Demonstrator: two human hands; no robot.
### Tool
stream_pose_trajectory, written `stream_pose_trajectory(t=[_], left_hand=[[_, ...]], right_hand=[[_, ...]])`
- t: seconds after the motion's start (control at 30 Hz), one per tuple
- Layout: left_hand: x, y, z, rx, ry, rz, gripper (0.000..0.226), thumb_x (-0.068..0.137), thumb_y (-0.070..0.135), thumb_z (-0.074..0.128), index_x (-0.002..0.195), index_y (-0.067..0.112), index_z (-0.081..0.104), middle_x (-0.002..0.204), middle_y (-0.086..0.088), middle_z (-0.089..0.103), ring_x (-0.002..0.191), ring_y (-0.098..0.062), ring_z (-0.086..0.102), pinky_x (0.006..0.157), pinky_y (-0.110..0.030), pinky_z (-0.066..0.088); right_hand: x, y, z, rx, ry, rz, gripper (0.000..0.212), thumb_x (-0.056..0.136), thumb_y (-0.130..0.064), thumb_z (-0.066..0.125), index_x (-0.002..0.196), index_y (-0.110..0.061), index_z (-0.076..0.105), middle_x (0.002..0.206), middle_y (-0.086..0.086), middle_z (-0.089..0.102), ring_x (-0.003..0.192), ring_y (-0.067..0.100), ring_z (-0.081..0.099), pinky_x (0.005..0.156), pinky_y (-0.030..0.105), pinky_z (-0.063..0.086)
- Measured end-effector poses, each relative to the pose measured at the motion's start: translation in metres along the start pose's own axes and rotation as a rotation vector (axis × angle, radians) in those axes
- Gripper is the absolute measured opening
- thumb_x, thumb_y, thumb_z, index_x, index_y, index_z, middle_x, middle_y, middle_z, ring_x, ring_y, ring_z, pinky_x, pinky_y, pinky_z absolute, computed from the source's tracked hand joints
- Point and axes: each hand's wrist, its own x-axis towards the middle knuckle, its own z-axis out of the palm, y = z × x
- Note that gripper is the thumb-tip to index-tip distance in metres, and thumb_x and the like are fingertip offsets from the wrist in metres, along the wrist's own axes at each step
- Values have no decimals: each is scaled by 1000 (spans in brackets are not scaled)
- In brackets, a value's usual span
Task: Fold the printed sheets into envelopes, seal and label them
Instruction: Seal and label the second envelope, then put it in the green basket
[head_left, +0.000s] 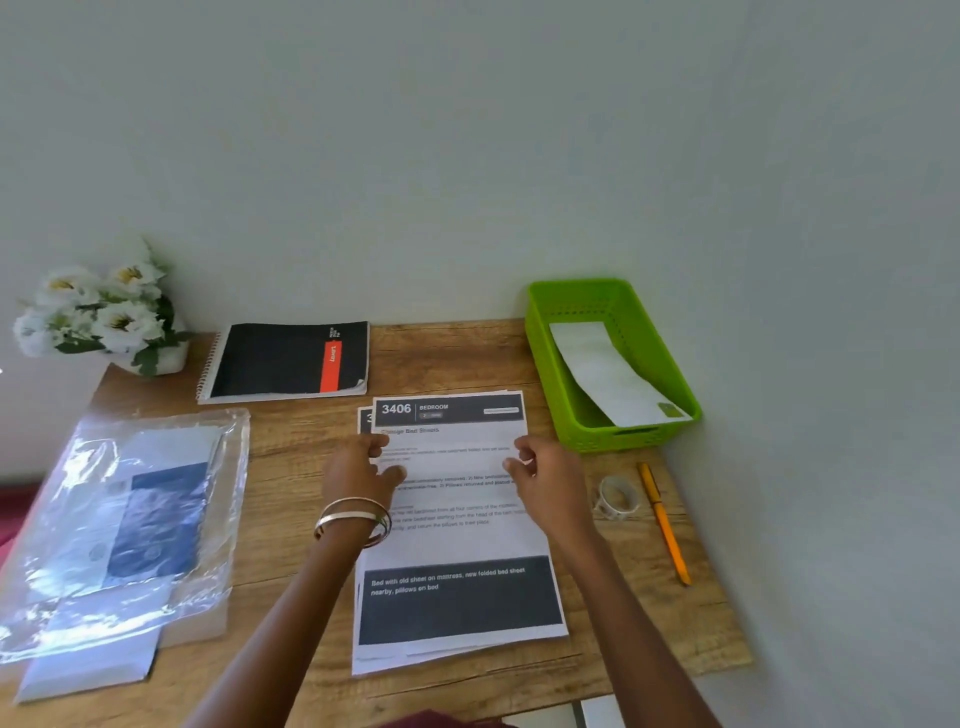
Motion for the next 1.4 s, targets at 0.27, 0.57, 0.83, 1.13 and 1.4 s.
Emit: stream_pose_trajectory(t=[0.27, 0.57, 0.83, 1.13, 1.4], left_hand=[[16, -21, -3, 135, -34, 19, 62, 71, 17, 78, 125, 10, 50, 121, -11, 46, 105, -29, 51, 88, -39, 46], [25, -32, -9, 63, -38, 58, 64, 67, 14, 81, 124, 9, 53, 114, -6, 49, 96, -19, 53, 89, -34, 49], [32, -40, -17, 20, -69, 36, 66, 62, 13, 84, 120, 13, 53, 107, -4, 59, 89, -21, 59, 84, -37, 53], [21, -43, -14, 13, 1, 135, 93, 69, 10, 78, 144, 27, 25, 115, -11, 50, 101, -27, 52, 93, -42, 43], [23, -60, -33, -54, -318, 263, 89, 70, 4, 77, 141, 32, 32, 123, -1, 35, 94, -16, 55, 82, -24, 54]], right_hand=[[43, -15, 31, -136, 27, 100, 67, 84, -25, 70, 138, -3, 36, 138, 17, 42, 127, 31, 42, 102, 33, 37], [65, -11, 38, 29, 39, 131, 66, 70, -18, 81, 126, -11, 47, 117, 11, 59, 108, 29, 58, 90, 38, 50], [49, -25, 28, 83, 162, 42, 16, 86, -7, 65, 101, -10, 70, 77, 1, 65, 71, 17, 55, 64, 24, 36], [27, 10, 12, 125, 266, -209, 27, 82, 7, 61, 91, -15, 74, 92, 3, 63, 81, 11, 58, 72, 14, 43], [10, 32, 28, -64, 56, -286, 42, 74, 21, 52, 103, -4, 71, 111, 12, 61, 106, 25, 56, 92, 14, 36]])
